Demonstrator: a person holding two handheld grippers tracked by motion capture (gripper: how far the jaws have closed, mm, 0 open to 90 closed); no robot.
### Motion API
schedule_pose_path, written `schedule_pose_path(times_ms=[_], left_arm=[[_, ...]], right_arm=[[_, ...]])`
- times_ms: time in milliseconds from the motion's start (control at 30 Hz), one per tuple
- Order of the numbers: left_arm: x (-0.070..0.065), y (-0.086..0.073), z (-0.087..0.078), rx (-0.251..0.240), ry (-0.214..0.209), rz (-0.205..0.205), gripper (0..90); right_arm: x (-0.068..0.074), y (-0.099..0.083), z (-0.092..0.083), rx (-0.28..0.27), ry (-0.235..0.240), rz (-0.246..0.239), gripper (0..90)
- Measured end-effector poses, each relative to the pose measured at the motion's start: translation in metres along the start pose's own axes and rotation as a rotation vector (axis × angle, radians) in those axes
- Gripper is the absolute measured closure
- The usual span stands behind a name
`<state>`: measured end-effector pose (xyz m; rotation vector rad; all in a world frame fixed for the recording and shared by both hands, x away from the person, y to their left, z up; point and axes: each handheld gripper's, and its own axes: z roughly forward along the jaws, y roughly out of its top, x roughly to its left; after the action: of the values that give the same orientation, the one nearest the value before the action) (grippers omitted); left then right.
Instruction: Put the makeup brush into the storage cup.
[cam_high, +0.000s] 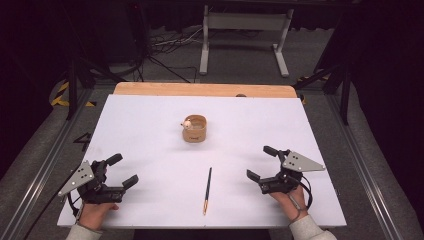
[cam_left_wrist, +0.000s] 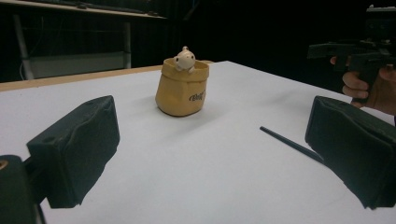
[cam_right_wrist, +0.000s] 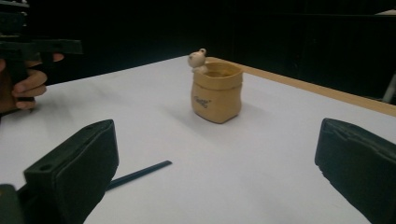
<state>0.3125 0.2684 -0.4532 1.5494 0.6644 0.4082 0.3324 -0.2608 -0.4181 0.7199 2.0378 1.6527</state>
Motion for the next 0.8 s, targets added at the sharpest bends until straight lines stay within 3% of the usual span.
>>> schedule_pose_path(times_ms=[200,800], left_arm=[[0.001,0.0,0.0,-0.004,-0.001,-0.005,3.7],[0.0,-0.002,0.004,0.011,-0.001,-0.011,4.2]], right_arm=[[0.014,0.003,0.02,0.044,0.087,-0.023,0.0],[0.036,0.01,0.046,0.04,0.207,-0.022,1.7]])
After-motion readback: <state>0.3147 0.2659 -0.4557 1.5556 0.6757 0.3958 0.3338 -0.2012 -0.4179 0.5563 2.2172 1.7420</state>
